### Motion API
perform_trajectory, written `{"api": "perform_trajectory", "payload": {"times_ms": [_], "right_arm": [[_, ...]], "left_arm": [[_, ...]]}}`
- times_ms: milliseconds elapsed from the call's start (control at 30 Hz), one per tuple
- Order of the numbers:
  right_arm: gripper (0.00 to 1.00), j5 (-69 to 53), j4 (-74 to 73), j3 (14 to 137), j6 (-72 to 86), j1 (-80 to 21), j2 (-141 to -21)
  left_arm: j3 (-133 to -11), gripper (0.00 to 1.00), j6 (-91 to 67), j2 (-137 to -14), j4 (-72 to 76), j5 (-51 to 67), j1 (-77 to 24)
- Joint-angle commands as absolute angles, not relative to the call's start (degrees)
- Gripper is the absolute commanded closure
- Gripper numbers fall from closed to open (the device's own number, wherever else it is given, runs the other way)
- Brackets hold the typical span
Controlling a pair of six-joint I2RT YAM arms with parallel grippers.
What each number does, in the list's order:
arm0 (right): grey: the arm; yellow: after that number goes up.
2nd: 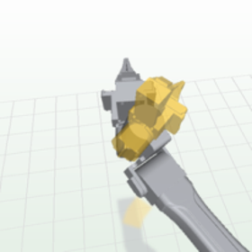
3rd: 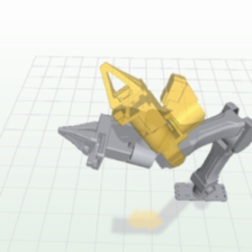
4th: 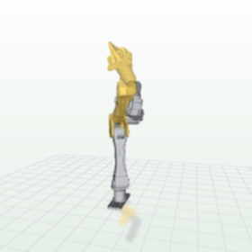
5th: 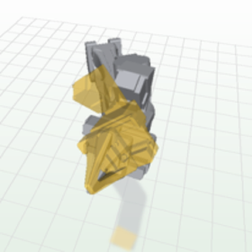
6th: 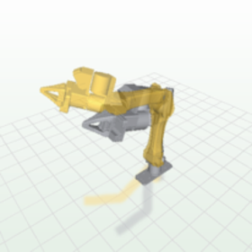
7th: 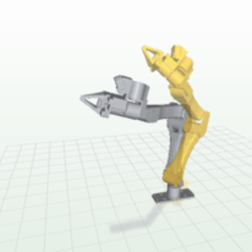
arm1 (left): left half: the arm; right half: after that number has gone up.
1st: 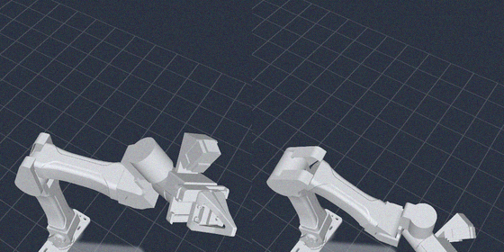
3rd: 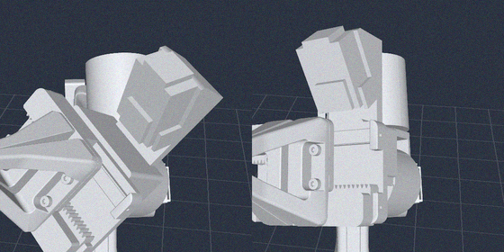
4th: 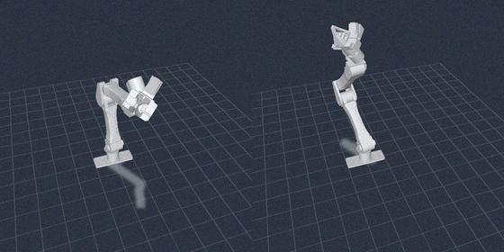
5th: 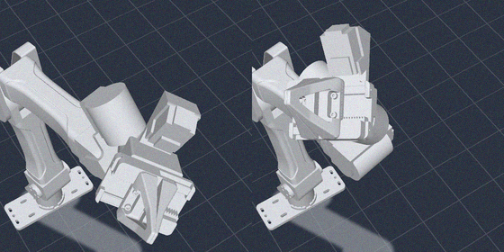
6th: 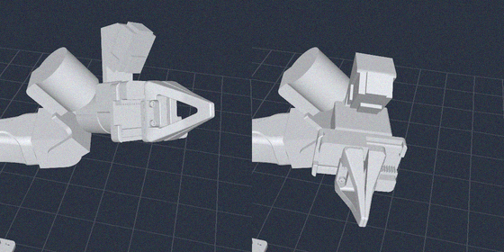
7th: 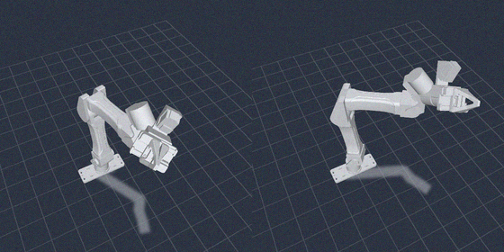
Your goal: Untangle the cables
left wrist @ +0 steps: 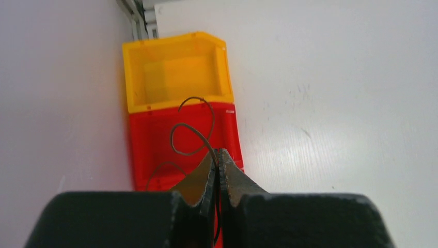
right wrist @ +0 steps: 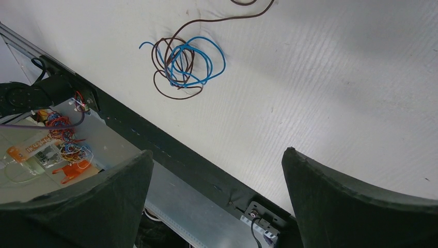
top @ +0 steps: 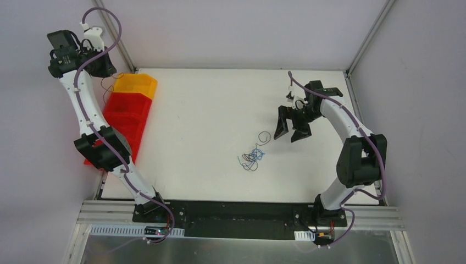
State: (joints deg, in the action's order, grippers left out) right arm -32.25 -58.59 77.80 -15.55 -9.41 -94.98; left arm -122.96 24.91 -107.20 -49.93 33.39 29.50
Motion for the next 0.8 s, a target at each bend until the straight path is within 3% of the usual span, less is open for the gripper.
{"api": "perform_trajectory", "payload": {"times_ms": [0,167,767], "right_arm": [[0.01,-32.2,-60.8,80.6,-15.4,-9.7,-95.8],[0.01,-32.2,-61.3,81.6,-15.1,-9.8,-97.3],[0.01,-32.7,-61.6,81.4,-15.4,-10.1,-100.2]], "left_arm": [[-131.0,1.00,19.7,-108.6,-46.2,36.2,28.1],[-134.6,1.00,17.8,-111.6,-45.0,36.1,27.2],[-119.7,1.00,23.9,-114.7,-36.6,27.8,28.0]]}}
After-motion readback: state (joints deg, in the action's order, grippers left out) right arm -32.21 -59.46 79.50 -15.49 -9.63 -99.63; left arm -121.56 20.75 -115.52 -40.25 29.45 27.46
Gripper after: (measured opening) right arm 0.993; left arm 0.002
